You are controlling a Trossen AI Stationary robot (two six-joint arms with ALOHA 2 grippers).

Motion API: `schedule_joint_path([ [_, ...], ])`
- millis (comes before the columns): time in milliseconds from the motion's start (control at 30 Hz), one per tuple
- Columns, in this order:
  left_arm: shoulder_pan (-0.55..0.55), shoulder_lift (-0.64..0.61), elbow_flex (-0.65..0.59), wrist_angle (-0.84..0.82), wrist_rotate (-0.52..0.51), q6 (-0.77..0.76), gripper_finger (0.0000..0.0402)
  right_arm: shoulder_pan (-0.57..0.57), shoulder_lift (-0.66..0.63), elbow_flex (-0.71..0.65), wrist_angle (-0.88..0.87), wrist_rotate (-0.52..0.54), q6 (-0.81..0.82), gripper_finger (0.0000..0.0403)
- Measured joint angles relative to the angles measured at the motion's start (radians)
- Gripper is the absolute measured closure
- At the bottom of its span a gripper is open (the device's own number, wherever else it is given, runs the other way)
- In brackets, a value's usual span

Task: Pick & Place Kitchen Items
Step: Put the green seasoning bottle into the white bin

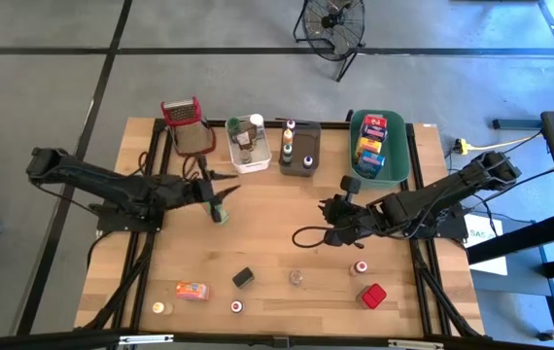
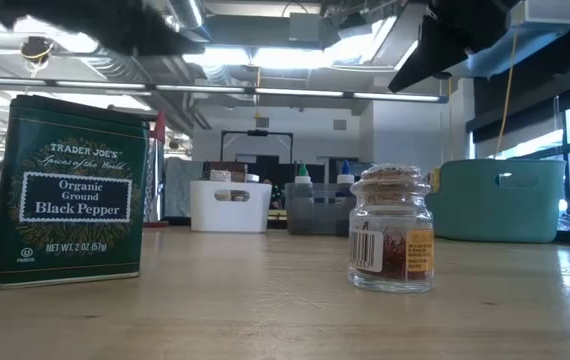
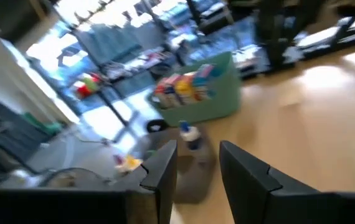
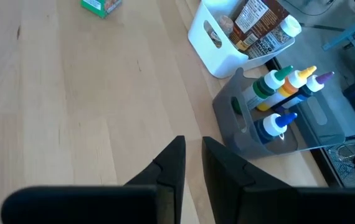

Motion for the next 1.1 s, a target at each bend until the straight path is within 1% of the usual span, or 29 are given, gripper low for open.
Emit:
schedule_joint_path([
  [100,-0.062,0.008,0.1,-0.161,0.008,-0.079,0.0288,0.007,0.0,0.0,0.007,0.0,0.0,0.0345],
  [200,-0.123,0.026,0.169,-0.259,0.09,-0.099,0.0284,0.017,0.0,0.0,0.02,0.0,0.0,0.0345],
  [267,-0.157,0.042,0.189,-0.243,0.134,-0.099,0.0276,0.028,0.0,0.0,0.028,-0.001,0.0,0.0345],
  [433,-0.196,0.084,0.195,-0.212,0.13,-0.105,0.0237,0.06,0.0,0.0,0.047,-0.005,0.0,0.0345],
  [600,-0.214,0.143,0.195,-0.114,0.131,-0.121,0.0187,0.095,0.0,0.0,0.089,-0.07,0.0,0.0345],
  [733,-0.245,0.182,0.195,-0.009,0.139,-0.145,0.016,0.131,0.0,0.0,0.139,-0.108,-0.001,0.0345],
  [800,-0.264,0.191,0.196,0.028,0.137,-0.145,0.0154,0.152,0.0,0.0,0.173,-0.125,-0.004,0.0345],
  [933,-0.339,0.191,0.199,0.042,0.124,-0.08,0.0151,0.2,0.0,0.0,0.256,-0.168,-0.03,0.0345],
  [1100,-0.464,0.198,0.254,0.015,0.027,-0.123,0.015,0.268,0.0,0.0,0.364,-0.185,-0.083,0.0345],
])
